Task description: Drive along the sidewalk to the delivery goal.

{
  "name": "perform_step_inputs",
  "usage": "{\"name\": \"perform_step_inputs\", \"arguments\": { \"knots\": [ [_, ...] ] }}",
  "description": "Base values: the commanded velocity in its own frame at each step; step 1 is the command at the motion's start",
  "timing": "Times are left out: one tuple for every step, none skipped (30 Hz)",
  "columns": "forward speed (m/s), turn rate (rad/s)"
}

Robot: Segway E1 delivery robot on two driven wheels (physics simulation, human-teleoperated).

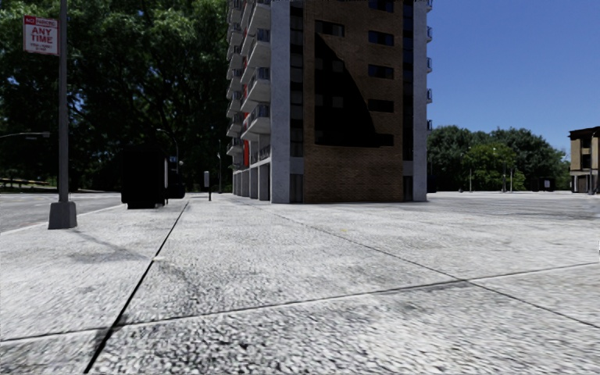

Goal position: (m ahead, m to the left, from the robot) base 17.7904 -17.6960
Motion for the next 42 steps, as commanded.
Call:
{"name": "perform_step_inputs", "arguments": {
  "knots": [
    [2.00, -0.41],
    [2.00, -0.41],
    [2.00, -0.41],
    [2.00, -0.41],
    [2.00, -0.41],
    [2.00, -0.41],
    [2.00, -0.41],
    [2.00, -0.41],
    [2.00, -0.41],
    [2.00, -0.41],
    [2.00, -0.41],
    [2.00, -0.41],
    [2.00, -0.41],
    [2.00, -0.41],
    [2.00, -0.41],
    [2.00, -0.41],
    [2.00, -0.41],
    [2.00, -0.41],
    [2.00, -0.41],
    [2.00, -0.41],
    [2.00, -0.41],
    [2.00, -0.41],
    [2.00, -0.41],
    [2.00, -0.41],
    [2.00, -0.41],
    [2.00, -0.41],
    [2.00, -0.41],
    [2.00, -0.41],
    [2.00, -0.41],
    [2.00, -0.41],
    [2.00, -0.41],
    [2.00, -0.41],
    [2.00, -0.41],
    [2.00, -0.41],
    [2.00, -0.41],
    [2.00, -0.41],
    [2.00, -0.41],
    [2.00, -0.41],
    [2.00, -0.41],
    [2.00, -0.41],
    [2.00, -0.41],
    [2.00, -0.41]
  ]
}}
